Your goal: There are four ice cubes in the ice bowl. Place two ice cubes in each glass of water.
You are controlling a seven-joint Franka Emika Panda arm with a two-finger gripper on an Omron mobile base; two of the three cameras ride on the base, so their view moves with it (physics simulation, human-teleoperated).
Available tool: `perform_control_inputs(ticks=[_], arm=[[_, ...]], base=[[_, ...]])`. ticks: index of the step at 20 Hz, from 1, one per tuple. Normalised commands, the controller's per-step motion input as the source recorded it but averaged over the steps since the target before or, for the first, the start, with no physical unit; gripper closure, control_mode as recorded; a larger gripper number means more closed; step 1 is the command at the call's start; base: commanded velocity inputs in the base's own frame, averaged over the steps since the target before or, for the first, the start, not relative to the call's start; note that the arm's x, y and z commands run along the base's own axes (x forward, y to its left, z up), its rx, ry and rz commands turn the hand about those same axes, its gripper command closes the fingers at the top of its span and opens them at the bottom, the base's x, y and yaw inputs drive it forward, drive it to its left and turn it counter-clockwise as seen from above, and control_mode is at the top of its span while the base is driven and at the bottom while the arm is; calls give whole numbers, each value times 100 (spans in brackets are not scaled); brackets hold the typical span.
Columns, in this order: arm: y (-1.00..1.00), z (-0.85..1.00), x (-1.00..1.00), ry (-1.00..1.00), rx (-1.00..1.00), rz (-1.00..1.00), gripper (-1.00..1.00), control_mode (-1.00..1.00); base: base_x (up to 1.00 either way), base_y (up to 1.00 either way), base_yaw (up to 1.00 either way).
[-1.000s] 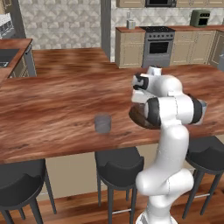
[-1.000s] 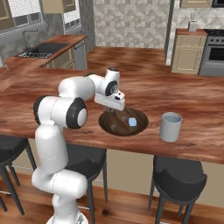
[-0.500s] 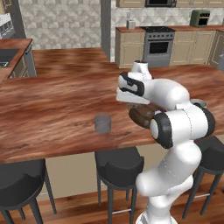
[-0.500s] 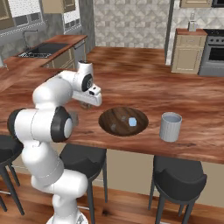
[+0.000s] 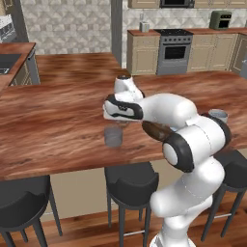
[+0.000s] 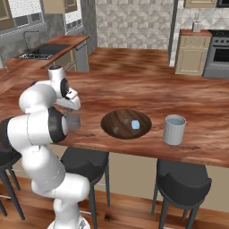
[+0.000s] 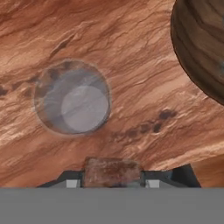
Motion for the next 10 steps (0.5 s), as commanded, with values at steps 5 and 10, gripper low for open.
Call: perform_control_inputs(ticks=[5, 10], arm=[[40, -4, 20, 7, -3, -3, 100, -100], [8, -3, 61, 1, 9, -1, 100, -100]], base=[[0, 0, 0], [0, 0, 0]])
